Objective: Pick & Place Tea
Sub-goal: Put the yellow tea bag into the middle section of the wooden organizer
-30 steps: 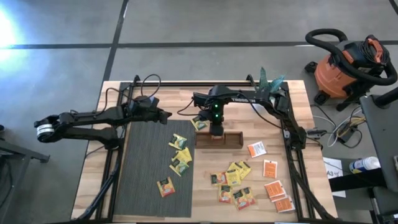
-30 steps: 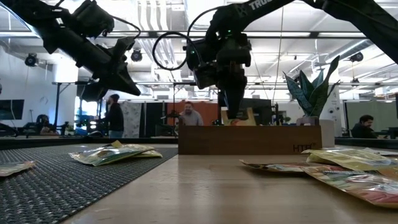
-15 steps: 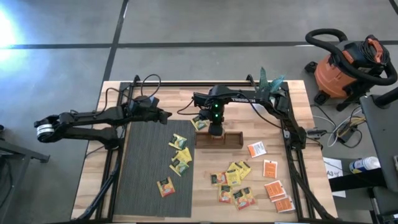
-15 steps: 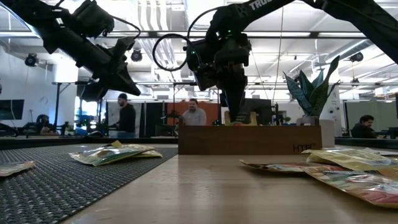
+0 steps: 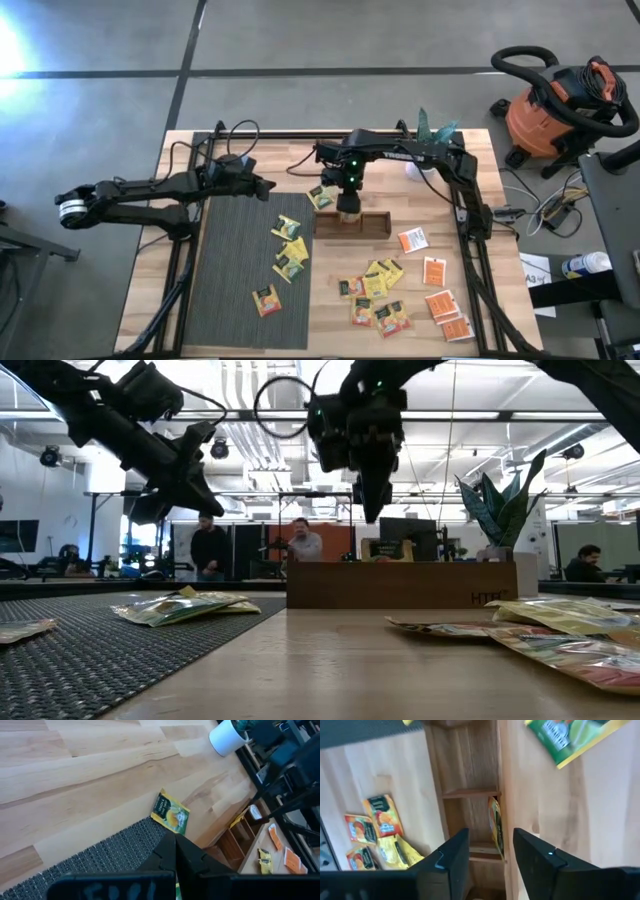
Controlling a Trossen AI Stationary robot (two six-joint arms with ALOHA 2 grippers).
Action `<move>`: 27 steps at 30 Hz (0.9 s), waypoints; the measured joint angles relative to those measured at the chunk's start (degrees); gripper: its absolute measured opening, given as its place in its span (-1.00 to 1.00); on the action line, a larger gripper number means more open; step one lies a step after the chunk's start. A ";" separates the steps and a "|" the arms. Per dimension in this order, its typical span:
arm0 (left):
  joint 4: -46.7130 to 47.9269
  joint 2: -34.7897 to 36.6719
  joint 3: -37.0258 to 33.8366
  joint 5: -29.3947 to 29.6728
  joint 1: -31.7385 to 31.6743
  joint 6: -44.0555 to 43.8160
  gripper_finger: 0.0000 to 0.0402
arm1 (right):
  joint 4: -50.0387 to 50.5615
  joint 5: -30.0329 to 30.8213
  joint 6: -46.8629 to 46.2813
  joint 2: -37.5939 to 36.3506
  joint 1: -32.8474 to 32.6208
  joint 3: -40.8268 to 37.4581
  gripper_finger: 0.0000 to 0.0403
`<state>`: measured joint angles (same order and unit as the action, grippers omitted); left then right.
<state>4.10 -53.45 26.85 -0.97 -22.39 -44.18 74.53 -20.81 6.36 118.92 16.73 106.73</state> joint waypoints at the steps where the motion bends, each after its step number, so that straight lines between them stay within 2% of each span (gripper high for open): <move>1: 0.17 0.00 0.00 0.00 0.00 0.02 -1.00 | -0.24 0.02 0.01 -0.56 0.18 0.33 -0.22; 7: 1.97 -0.82 -1.48 -0.33 -0.01 1.06 -1.00 | -3.57 2.72 -2.21 -2.63 1.05 0.97 -0.21; 12: 1.99 -1.17 -4.84 -4.10 0.85 -0.50 -1.00 | -4.22 2.77 -4.28 -2.77 0.93 1.53 -0.22; 21: 1.31 -0.55 -6.78 -5.62 8.25 -0.46 -1.00 | -5.91 2.77 -8.17 -2.83 -1.29 1.54 -0.23; 27: 0.99 -0.55 -6.60 -3.47 13.30 2.18 -1.00 | -13.01 2.75 -14.93 -2.83 -3.88 1.54 -0.27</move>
<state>5.09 -54.00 20.25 -4.45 -9.10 -42.00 61.52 -18.06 -8.56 116.09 12.85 108.27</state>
